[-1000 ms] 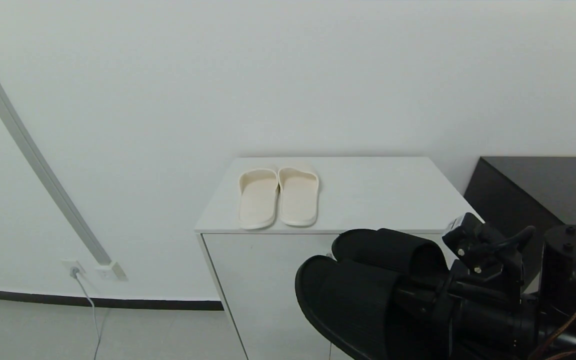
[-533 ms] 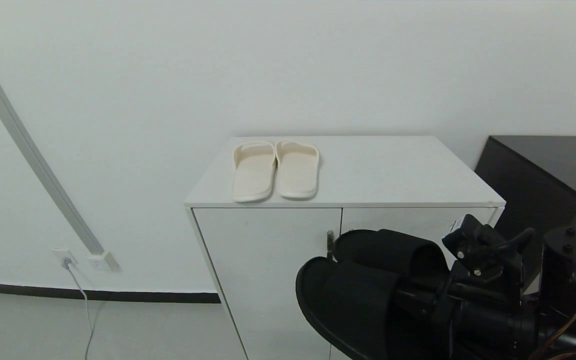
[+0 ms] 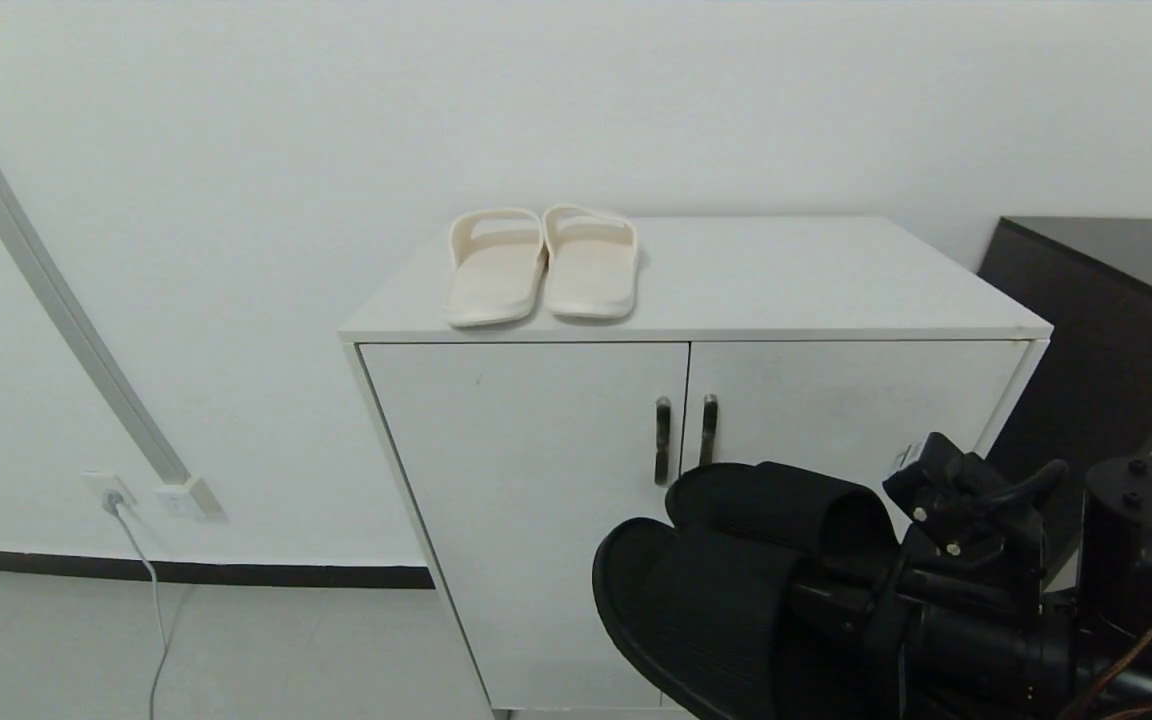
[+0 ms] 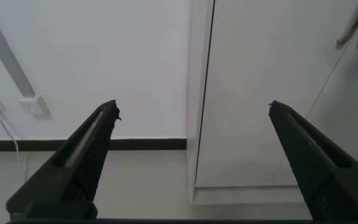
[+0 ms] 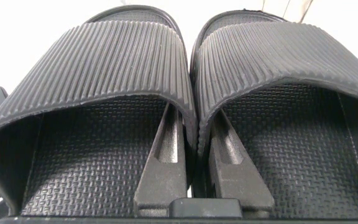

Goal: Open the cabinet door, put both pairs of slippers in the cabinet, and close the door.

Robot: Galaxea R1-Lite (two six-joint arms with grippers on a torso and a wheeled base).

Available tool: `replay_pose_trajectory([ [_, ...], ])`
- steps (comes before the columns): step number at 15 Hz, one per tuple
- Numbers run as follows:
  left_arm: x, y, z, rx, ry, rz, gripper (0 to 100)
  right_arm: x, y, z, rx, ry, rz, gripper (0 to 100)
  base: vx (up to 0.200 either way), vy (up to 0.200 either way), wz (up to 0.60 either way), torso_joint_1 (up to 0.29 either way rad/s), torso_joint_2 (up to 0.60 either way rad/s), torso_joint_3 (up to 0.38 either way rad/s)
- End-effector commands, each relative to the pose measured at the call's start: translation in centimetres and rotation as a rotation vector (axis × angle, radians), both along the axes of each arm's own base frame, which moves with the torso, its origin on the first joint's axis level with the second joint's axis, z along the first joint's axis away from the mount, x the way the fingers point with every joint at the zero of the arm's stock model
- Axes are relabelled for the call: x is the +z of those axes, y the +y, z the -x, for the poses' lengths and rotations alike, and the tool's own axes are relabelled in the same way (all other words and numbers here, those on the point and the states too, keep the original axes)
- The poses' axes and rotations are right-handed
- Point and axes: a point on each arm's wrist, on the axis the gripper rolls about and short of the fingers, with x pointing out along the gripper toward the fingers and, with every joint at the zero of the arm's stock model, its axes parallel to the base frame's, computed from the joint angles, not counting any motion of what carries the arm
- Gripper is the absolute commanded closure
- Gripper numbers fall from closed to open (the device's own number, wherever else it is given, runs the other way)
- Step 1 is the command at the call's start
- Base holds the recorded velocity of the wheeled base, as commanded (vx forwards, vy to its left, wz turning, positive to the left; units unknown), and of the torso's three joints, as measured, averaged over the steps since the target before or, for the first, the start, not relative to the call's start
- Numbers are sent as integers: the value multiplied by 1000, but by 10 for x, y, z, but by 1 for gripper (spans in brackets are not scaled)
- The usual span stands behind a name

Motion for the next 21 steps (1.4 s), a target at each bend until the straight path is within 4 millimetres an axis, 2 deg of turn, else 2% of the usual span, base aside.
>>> replay_pose_trajectory([
  [1,0,0,0,2,1,0,0,0,0,0,1,0,0,100,0,0,0,-144,481,325],
  [8,1,0,-4,-1,52,-6,0,1,-3,3,2,-7,-3,100,0,0,0,-110,466,349],
  [14,3,0,-5,12,66,-14,0,-3,-3,4,9,-10,19,100,0,0,0,-29,410,382],
  [15,10,0,-6,12,63,-26,0,-2,-4,5,8,-12,17,100,0,0,0,2,149,154],
  [17,66,0,-10,-9,16,123,0,-3,-5,6,12,-12,23,100,0,0,0,2,68,71],
  [18,75,-1,-21,-51,80,126,0,-5,-5,6,15,-26,42,100,0,0,0,0,0,0],
  [21,83,-4,-49,-187,217,138,0,-7,-7,8,23,-40,67,100,0,0,0,0,0,0],
])
